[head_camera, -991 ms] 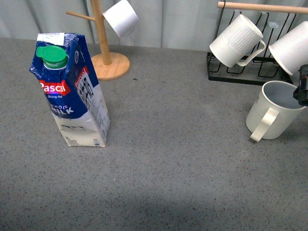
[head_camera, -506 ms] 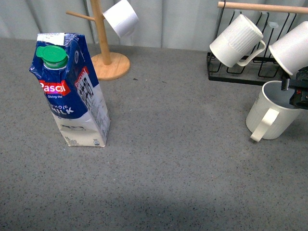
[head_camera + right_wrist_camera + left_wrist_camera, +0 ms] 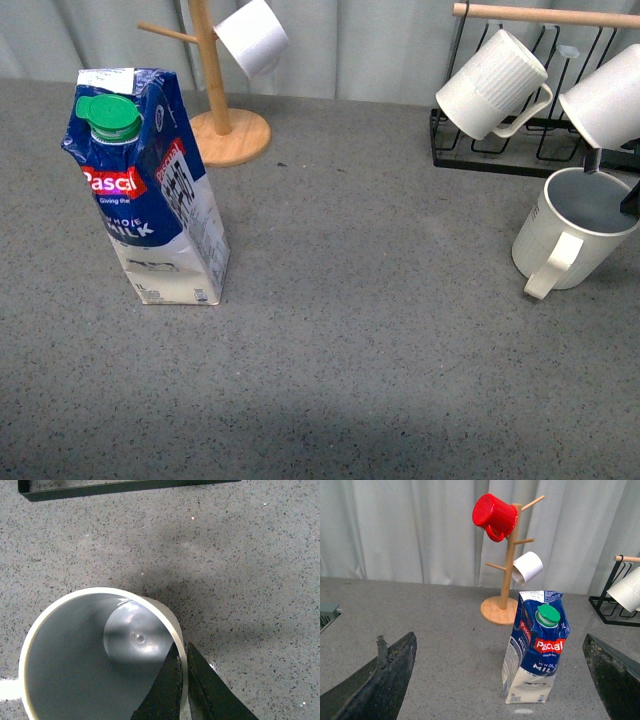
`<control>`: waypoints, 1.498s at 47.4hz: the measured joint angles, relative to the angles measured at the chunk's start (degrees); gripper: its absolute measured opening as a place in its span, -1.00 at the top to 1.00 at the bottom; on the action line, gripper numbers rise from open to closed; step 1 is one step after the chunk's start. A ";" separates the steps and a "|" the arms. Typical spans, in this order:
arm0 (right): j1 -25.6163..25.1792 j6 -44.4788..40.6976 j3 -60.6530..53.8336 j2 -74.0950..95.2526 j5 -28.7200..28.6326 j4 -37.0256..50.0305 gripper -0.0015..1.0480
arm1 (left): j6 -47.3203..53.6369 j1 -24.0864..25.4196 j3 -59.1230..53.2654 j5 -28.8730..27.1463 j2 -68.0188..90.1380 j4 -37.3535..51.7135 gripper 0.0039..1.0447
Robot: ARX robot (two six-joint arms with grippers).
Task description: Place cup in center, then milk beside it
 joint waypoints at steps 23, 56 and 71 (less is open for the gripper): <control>10.38 1.49 5.53 -1.01 -7.96 -6.29 0.97 | 0.00 0.00 0.00 0.00 0.00 0.00 -0.88; 13.49 2.73 9.70 5.51 -8.39 -8.37 0.97 | 0.00 0.00 0.00 0.00 0.00 0.00 -0.88; 12.70 4.55 7.69 2.16 -11.67 -4.70 0.02 | 0.00 0.00 0.00 0.00 0.00 0.00 -0.88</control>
